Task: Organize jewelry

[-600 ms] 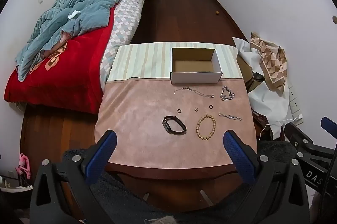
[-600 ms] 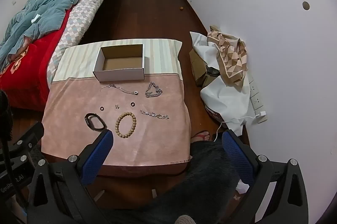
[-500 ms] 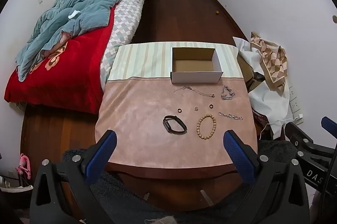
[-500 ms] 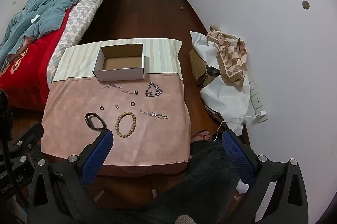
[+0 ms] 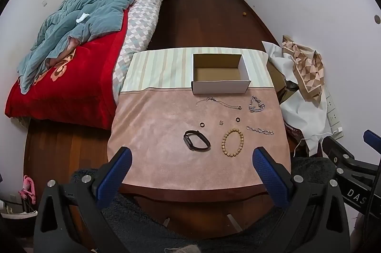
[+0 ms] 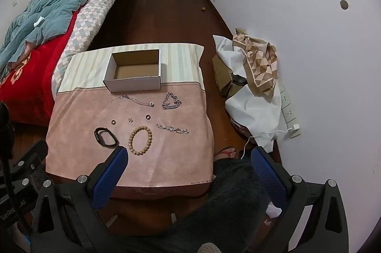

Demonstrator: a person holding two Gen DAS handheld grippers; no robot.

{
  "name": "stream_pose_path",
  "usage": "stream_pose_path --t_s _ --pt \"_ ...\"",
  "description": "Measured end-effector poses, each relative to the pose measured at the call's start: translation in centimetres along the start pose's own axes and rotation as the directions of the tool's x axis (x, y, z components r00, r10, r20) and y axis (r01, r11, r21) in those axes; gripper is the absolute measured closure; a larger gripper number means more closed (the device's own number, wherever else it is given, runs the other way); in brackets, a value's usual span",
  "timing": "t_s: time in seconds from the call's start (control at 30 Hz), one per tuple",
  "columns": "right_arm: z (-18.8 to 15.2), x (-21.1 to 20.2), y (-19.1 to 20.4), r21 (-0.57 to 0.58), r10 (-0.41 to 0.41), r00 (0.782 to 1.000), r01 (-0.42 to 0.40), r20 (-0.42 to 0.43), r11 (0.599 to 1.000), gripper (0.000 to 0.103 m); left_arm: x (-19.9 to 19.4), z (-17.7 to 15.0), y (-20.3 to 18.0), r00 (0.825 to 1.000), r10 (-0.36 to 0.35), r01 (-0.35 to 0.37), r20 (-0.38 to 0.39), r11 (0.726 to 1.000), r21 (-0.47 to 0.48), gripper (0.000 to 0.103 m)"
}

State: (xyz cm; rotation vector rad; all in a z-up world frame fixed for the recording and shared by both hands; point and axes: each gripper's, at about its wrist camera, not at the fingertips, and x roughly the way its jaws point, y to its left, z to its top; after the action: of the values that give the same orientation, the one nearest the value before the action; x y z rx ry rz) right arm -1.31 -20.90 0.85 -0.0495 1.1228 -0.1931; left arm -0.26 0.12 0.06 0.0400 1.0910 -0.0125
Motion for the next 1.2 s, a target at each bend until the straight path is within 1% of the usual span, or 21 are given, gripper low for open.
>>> stream_pose_path --t_s 0.43,0.5,1.2 --pt "-0.2 -0.2 0.0 0.003 0.0 1.0 0.0 0.008 1.0 0.0 -0.2 -0.4 -0.4 1.0 0.002 -0.002 0.001 1.0 0.002 0.0" --pt "-0.2 -0.3 0.0 0.004 0.001 1.0 -0.001 0.008 1.0 0.0 -0.5 -0.1 -0.8 1.0 0.004 -0.004 0.001 1.0 0.008 0.0" --pt "0.0 -0.7 -0.1 -0.001 0.009 1.0 -0.009 0.012 1.0 0.0 -0.4 0.0 -1.0 1.0 -0.003 0.003 -0.004 1.0 0.006 0.0"
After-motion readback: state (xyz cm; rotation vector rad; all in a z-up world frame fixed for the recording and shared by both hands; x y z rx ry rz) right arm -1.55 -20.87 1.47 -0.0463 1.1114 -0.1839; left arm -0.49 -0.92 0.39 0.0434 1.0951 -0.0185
